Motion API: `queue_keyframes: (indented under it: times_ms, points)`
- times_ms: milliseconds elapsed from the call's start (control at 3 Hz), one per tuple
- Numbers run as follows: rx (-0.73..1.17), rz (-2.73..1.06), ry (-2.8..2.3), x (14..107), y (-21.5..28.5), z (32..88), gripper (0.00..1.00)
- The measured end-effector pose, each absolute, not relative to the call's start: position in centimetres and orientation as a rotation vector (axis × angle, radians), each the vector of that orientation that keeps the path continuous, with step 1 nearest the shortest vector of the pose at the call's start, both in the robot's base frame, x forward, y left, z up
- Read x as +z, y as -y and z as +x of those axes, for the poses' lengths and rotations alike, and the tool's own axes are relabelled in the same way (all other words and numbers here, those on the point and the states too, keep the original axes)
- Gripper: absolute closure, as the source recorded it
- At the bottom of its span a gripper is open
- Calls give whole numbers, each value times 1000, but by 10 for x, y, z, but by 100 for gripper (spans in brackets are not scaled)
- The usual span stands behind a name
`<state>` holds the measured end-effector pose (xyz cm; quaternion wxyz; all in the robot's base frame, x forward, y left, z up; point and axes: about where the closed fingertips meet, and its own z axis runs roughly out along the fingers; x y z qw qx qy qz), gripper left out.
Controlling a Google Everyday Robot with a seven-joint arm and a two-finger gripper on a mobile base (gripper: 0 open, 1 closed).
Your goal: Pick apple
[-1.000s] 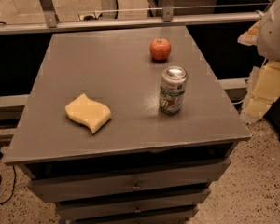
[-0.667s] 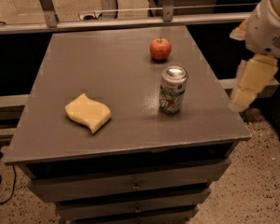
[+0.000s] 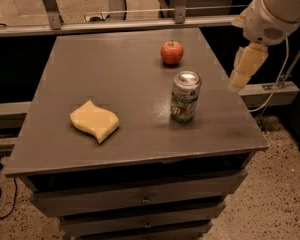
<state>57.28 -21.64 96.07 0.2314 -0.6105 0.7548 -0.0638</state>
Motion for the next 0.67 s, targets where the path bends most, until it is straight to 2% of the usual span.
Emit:
queue_keyframes:
  times_ms: [667]
  points:
    - [-156, -1680, -1943, 938, 227, 658, 0]
